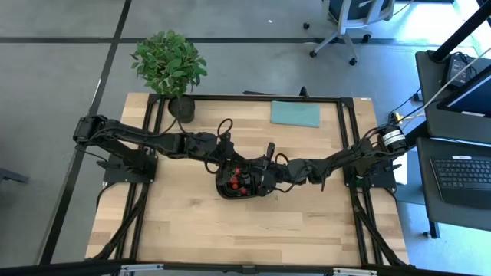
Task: Pick and placing Produce into tupperware
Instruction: Put the red cherry into the right section of the black bin
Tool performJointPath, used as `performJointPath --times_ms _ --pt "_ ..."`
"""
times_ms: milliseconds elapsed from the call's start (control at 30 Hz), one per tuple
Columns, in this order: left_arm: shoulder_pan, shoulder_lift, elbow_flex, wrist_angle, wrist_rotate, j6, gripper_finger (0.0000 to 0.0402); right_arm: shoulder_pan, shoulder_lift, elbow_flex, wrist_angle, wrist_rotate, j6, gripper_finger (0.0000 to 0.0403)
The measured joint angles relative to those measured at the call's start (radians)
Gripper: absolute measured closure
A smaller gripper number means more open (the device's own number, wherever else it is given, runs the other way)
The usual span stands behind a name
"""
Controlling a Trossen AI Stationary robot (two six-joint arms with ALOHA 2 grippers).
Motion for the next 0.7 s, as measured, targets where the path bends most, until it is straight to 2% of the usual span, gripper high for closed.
performJointPath --times_ms 267,533,700 --pt "0.000 0.000 0.000 -0.004 -0.001 0.000 0.0350 0.001 0.000 0.000 0.000 -0.001 0.022 0.0393" --pt "0.001 0.000 0.000 -0.003 -0.005 0.003 0.0349 0.001 -0.001 0.000 0.000 0.025 0.045 0.0398" --pt "0.001 0.000 0.000 -0.011 -0.010 0.018 0.0335 0.001 -0.001 0.000 -0.001 0.029 0.045 0.0399"
